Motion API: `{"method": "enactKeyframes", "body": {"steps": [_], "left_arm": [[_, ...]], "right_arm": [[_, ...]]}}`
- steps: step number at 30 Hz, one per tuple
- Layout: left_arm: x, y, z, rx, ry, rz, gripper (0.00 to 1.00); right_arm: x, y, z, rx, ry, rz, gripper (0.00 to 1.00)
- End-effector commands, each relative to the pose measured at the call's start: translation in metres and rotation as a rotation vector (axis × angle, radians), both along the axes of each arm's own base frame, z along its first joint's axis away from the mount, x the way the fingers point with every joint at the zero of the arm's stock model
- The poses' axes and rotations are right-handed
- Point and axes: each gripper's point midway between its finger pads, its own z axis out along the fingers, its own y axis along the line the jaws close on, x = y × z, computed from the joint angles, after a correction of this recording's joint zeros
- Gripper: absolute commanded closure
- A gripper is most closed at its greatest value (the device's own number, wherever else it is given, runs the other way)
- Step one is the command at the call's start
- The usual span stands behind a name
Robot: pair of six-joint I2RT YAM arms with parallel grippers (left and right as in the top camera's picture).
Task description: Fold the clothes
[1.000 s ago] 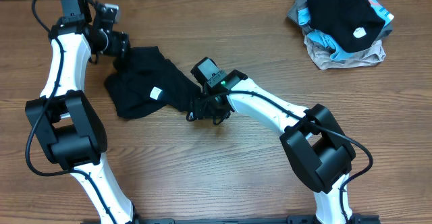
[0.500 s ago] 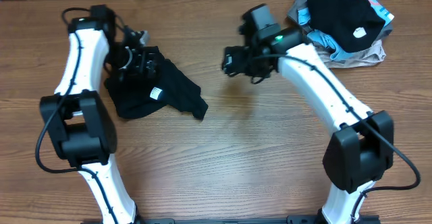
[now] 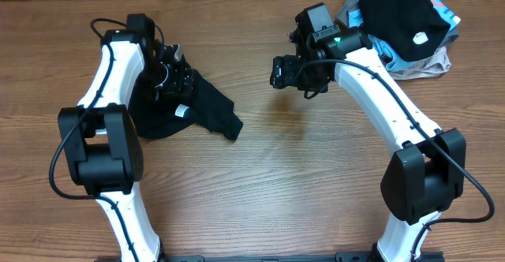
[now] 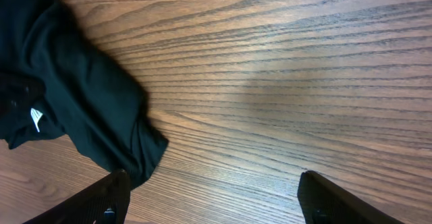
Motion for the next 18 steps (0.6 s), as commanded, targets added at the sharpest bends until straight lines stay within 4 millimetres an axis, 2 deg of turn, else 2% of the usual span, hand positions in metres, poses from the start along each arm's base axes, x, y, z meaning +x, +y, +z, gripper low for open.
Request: {"method": "enactKeyframes", "body": {"steps": [1, 5, 8, 11, 13, 18], "left_arm": [[-0.002, 0.02, 0.043, 0.104, -0.075, 0.08, 0.18], [-0.015, 0.038, 0.068, 0.206, -0.087, 0.138, 0.16], [-0.023, 0.048, 0.068, 0.259, -0.057, 0.179, 0.16], [-0.036, 0.054, 0.052, 0.294, 0.001, 0.228, 0.16], [-0.044, 0.057, 0.035, 0.309, 0.03, 0.263, 0.16], [-0.043, 0.053, -0.002, 0.281, 0.005, 0.314, 0.16]], "right_arm": [[0.003, -0.002, 0.008, 0.002, -0.025, 0.006, 0.16], [0.001, -0.004, 0.007, -0.009, -0.017, 0.004, 0.16], [0.0, -0.004, 0.007, -0.012, -0.018, 0.013, 0.16], [-0.001, -0.004, 0.006, -0.016, -0.015, 0.021, 0.16], [-0.002, -0.005, 0.005, -0.019, -0.011, 0.024, 0.16], [-0.002, -0.005, 0.005, -0.022, -0.018, 0.042, 0.16]]}}
